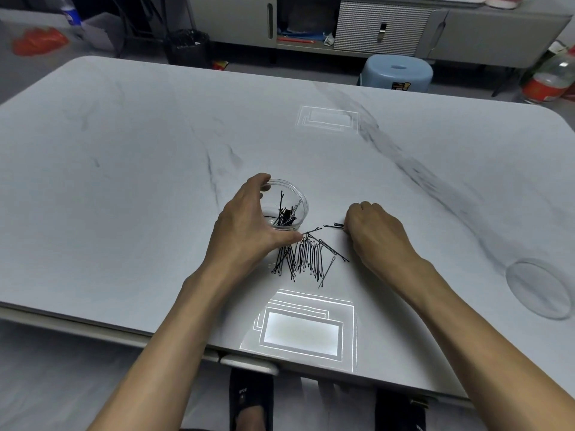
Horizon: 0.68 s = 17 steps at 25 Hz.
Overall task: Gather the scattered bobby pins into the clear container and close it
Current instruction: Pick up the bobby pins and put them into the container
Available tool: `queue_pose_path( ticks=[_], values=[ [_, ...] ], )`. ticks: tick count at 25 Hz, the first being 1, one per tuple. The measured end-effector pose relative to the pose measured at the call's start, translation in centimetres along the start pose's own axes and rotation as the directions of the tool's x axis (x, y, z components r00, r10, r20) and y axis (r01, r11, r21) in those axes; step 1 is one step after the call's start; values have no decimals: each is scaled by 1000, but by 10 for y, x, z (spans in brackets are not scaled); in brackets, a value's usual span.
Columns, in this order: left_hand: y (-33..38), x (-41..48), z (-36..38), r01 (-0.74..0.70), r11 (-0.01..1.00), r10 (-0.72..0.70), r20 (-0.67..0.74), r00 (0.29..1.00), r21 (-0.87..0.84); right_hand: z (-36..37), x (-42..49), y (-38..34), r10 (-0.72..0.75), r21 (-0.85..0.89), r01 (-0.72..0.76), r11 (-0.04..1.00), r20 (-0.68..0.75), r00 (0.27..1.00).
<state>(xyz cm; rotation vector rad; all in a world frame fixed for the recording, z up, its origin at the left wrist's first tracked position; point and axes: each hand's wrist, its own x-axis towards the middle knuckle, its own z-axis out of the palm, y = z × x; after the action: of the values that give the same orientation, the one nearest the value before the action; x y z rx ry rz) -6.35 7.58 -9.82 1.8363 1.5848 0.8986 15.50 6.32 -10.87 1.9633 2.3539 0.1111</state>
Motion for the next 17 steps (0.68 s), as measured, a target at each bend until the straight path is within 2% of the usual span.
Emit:
queue_pose_path(
  ticks=[3,6,10,15,17],
  values=[
    [0,0,0,-4,1000,4,0,1000,-4,4,-1,6,4,202,21,979,-124,992],
    [0,1,-1,-3,1000,3,-2,1000,-5,11,3,7,20,435,75,897,-209,978],
    [-1,1,-2,0,1000,0,3,1000,3,18,12,4,55,430,33,902,-191,980],
    [1,1,-1,-4,1000,4,0,1000,9,15,13,-2,48,266,-4,964,-159,986],
    [1,0,-1,-6,1000,6,6,1000,16,4,14,-3,152,411,-60,910,-194,969]
  ],
)
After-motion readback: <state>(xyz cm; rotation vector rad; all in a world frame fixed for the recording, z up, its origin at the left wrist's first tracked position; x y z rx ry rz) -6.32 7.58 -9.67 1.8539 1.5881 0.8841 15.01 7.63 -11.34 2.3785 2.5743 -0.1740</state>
